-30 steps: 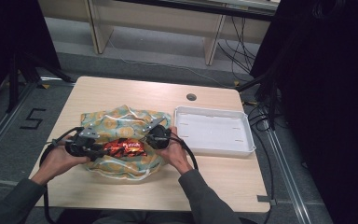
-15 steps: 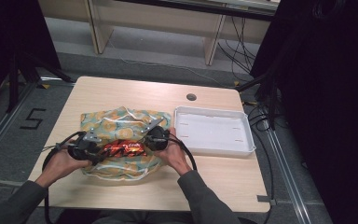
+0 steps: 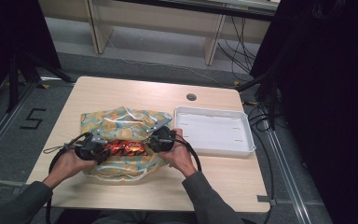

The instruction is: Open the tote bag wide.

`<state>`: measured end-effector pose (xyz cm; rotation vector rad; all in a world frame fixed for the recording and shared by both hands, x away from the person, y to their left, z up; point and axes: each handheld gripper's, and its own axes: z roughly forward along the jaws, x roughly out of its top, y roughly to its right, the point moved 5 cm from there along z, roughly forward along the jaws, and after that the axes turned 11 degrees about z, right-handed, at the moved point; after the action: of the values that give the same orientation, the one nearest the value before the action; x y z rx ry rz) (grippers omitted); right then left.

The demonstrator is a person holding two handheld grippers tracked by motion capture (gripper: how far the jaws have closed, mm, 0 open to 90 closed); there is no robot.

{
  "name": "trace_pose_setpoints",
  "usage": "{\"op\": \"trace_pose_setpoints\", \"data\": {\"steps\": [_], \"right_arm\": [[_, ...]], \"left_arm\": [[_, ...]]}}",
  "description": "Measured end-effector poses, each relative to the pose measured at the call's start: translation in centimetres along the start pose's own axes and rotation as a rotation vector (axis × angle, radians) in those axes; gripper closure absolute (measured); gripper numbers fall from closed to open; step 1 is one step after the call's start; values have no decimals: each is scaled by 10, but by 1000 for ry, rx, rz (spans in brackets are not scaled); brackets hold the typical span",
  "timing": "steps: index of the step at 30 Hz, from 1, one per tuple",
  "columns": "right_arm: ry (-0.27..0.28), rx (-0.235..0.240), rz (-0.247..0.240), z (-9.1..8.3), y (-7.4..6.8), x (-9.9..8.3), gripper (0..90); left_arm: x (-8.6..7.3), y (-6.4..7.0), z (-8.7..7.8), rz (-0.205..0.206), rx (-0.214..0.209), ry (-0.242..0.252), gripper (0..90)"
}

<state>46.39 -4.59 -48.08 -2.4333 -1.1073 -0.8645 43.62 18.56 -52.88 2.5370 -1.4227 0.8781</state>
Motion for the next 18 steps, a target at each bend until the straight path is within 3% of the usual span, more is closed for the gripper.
{"op": "trace_pose_setpoints", "data": {"steps": [4, 7, 8, 9, 10, 12, 18], "right_arm": [[-2, 20, 10, -8, -4, -3, 763], [9, 32, -15, -12, -5, -6, 760], [7, 26, 9, -15, -5, -7, 756], [14, 22, 8, -16, -6, -8, 752], [6, 29, 12, -19, -7, -10, 746], [18, 32, 14, -26, -10, -12, 722], [19, 86, 14, -34, -19, -20, 620]], "left_arm": [[2, -5, -7, 12, 6, 25, 864], [7, -7, -21, 45, 13, 39, 880], [9, -6, -25, 44, 7, 48, 881], [11, -7, -31, 73, 2, 50, 881], [13, -6, -36, 63, -8, 64, 881], [17, -7, -45, 95, -19, 68, 883], [24, -2, -67, 137, -79, 75, 883]]}}
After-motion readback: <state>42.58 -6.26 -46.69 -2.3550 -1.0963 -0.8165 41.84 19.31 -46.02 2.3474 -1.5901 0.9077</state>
